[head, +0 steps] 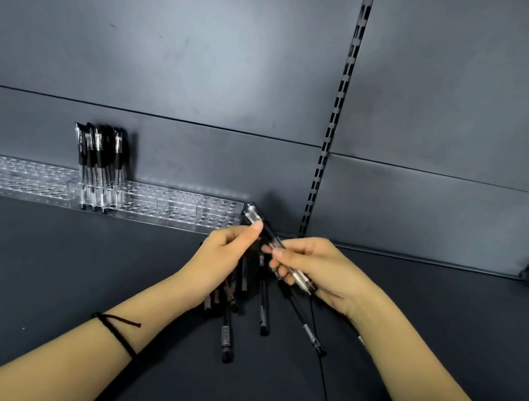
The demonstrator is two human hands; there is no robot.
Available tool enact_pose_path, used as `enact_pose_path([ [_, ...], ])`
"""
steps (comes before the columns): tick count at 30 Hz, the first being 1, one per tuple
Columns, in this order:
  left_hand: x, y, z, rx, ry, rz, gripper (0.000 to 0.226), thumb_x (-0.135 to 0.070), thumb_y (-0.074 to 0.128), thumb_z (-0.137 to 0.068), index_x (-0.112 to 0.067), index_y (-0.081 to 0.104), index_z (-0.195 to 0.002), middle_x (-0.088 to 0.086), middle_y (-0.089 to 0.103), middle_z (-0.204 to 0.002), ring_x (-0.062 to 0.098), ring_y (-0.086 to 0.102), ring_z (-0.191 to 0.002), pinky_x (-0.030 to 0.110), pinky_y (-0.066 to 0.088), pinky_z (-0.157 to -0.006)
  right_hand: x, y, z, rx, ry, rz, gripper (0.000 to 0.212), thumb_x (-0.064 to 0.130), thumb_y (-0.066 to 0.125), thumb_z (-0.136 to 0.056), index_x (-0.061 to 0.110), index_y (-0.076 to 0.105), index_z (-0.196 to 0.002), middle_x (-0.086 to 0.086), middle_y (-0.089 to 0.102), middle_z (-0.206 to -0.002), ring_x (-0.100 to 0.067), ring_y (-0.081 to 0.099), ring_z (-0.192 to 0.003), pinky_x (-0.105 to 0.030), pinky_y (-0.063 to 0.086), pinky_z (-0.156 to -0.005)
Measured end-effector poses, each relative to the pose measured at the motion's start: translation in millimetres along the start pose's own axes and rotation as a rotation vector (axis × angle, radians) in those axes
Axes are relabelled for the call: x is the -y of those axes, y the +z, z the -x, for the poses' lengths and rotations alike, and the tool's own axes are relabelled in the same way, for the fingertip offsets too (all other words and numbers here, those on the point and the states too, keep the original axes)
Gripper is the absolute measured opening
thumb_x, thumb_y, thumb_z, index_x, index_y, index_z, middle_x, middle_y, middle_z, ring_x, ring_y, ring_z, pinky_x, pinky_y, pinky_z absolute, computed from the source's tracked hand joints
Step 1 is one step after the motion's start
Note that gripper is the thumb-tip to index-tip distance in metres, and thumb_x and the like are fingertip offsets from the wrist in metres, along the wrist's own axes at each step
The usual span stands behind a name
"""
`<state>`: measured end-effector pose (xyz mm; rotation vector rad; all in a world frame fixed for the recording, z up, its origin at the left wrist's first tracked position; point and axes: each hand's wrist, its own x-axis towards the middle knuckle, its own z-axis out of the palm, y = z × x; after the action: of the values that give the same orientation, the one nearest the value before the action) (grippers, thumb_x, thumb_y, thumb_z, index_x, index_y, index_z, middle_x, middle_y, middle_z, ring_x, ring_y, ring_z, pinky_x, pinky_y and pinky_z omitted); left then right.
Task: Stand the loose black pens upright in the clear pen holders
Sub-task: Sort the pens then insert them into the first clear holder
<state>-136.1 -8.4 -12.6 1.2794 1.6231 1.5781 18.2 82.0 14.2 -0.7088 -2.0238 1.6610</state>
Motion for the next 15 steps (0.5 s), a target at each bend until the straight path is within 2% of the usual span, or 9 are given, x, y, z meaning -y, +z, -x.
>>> enact_pose_path([
  [2,-1,0,-1,-0.004,-0.008,0.182,0.041,-0.038,0.050,-0.097,-0.002,0.070,-0.097,0.000,0.074,-0.105,0.012,0.065,-0.106,0.028,0.043,-0.098,1,10,2,0.072,-0.004,0.044,0.020,0.012,0.063,-0.092,-0.001,0.069,-0.106,-0.003,0.068,-0.078,-0.008,0.060,-0.067,-0.019,0.050,-0.062],
  [3,-2,0,-1,-0.003,-0.005,0.257,0.039,-0.032,0.048,-0.099,0.000,0.068,-0.093,0.002,0.074,-0.109,0.014,0.066,-0.108,0.029,0.044,-0.098,2,12,3,0.084,-0.006,0.072,0.021,0.016,0.063,-0.092,0.001,0.071,-0.105,-0.006,0.070,-0.083,-0.010,0.063,-0.072,-0.021,0.052,-0.068],
  [6,-7,1,-1,0.013,-0.048,0.512,0.029,-0.024,0.041,-0.102,-0.008,0.061,-0.089,0.008,0.073,-0.110,0.016,0.068,-0.104,0.026,0.053,-0.086,1,8,2,0.023,-0.027,0.169,0.022,0.029,0.063,-0.093,0.011,0.075,-0.095,-0.010,0.073,-0.090,-0.014,0.067,-0.081,-0.027,0.056,-0.080],
  [8,-9,0,-3,0.004,-0.108,0.675,0.029,-0.025,0.037,-0.104,-0.009,0.057,-0.091,0.012,0.075,-0.101,0.020,0.072,-0.096,0.027,0.058,-0.078,0,3,0,-0.075,-0.010,0.131,0.023,0.029,0.061,-0.094,0.010,0.073,-0.090,-0.007,0.072,-0.083,-0.013,0.066,-0.075,-0.029,0.057,-0.079],
  [10,-10,0,-3,-0.036,-0.165,0.756,0.028,-0.025,0.035,-0.104,-0.009,0.054,-0.091,0.010,0.075,-0.085,0.020,0.074,-0.077,0.030,0.060,-0.068,-3,2,-2,-0.159,-0.008,0.141,0.021,0.029,0.063,-0.093,0.011,0.072,-0.087,-0.003,0.069,-0.078,-0.011,0.063,-0.070,-0.024,0.056,-0.071],
  [12,-10,-1,-3,-0.073,-0.195,0.757,0.024,-0.026,0.036,-0.105,-0.010,0.049,-0.093,0.002,0.067,-0.067,0.014,0.064,-0.053,0.028,0.056,-0.051,-7,1,-4,-0.249,-0.045,0.374,0.020,0.034,0.068,-0.088,0.015,0.072,-0.092,0.003,0.067,-0.080,-0.005,0.060,-0.070,-0.013,0.049,-0.065],
  [13,-10,-2,-3,-0.073,-0.205,0.772,0.023,-0.027,0.036,-0.105,-0.012,0.048,-0.093,0.000,0.058,-0.062,0.011,0.053,-0.045,0.026,0.050,-0.044,-10,2,-4,-0.272,-0.057,0.527,0.025,0.038,0.071,-0.085,0.019,0.070,-0.100,0.006,0.066,-0.088,-0.002,0.058,-0.074,-0.009,0.045,-0.066],
  [15,-9,-4,-4,-0.054,-0.234,0.820,0.024,-0.029,0.037,-0.105,-0.013,0.048,-0.090,-0.002,0.045,-0.060,0.007,0.037,-0.040,0.020,0.037,-0.037,-16,2,-5,-0.229,-0.046,0.748,0.049,0.045,0.075,-0.079,0.021,0.062,-0.120,0.005,0.060,-0.111,-0.005,0.055,-0.096,-0.015,0.044,-0.081],
])
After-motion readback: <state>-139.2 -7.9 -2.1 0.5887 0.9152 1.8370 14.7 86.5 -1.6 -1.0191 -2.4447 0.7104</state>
